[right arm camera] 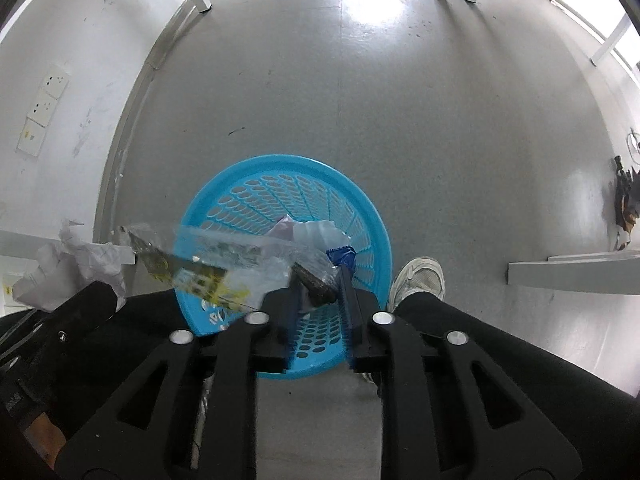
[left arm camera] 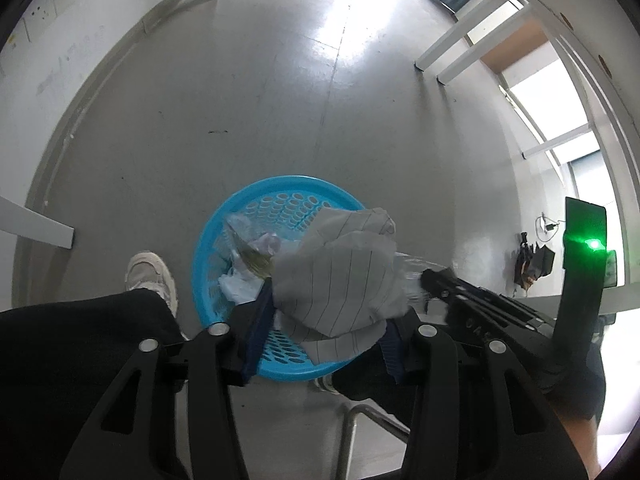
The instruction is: Collect trash
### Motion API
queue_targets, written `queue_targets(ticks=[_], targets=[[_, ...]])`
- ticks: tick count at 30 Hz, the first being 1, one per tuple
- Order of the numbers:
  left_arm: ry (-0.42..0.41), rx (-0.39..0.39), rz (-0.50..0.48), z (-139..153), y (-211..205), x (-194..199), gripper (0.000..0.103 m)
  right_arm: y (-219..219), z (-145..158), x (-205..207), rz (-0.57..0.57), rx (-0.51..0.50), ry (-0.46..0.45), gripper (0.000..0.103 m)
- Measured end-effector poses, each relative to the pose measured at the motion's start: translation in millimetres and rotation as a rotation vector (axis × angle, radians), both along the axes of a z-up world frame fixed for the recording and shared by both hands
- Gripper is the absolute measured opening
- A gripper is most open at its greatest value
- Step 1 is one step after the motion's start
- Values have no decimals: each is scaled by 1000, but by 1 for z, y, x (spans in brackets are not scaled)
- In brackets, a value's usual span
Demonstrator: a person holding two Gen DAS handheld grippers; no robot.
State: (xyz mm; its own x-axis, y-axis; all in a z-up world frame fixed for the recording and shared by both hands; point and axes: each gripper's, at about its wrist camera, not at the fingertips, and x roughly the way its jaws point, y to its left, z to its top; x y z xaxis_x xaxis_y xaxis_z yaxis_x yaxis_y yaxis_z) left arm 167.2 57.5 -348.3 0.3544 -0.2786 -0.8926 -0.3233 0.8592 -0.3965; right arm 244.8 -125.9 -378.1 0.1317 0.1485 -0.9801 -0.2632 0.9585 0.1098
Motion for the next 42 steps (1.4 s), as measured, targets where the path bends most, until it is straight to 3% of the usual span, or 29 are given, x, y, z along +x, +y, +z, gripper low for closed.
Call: queue_targets(ticks=[1,2,6,20,23,27,31,42], targets=[[-3,-1,-8,0,-2,2,63,0,1,0,-4,0,-1,37],[-8,4,-15,1,-4,3,67,0,2,-1,-8,0,-4,39],[-28,36,-32,6,-8,3,68,-1,2,0,-12,7,0,49],[-48,93,-32,31,1,-21,71,-7,24,-26,34,54,17,62],[-59,117,-56,42,1,-32,78,-8,37,-42,54,87,13,68],[-88,158,-111,58,1,-51,96,-15,59,-68,81,166,3,81],[-98,162,-133,67,3,-68,97,-22,81,-89,110,195,-39,94],[-85,155,-146,65,7,-76,97,-26,101,-113,147,208,-65,94]])
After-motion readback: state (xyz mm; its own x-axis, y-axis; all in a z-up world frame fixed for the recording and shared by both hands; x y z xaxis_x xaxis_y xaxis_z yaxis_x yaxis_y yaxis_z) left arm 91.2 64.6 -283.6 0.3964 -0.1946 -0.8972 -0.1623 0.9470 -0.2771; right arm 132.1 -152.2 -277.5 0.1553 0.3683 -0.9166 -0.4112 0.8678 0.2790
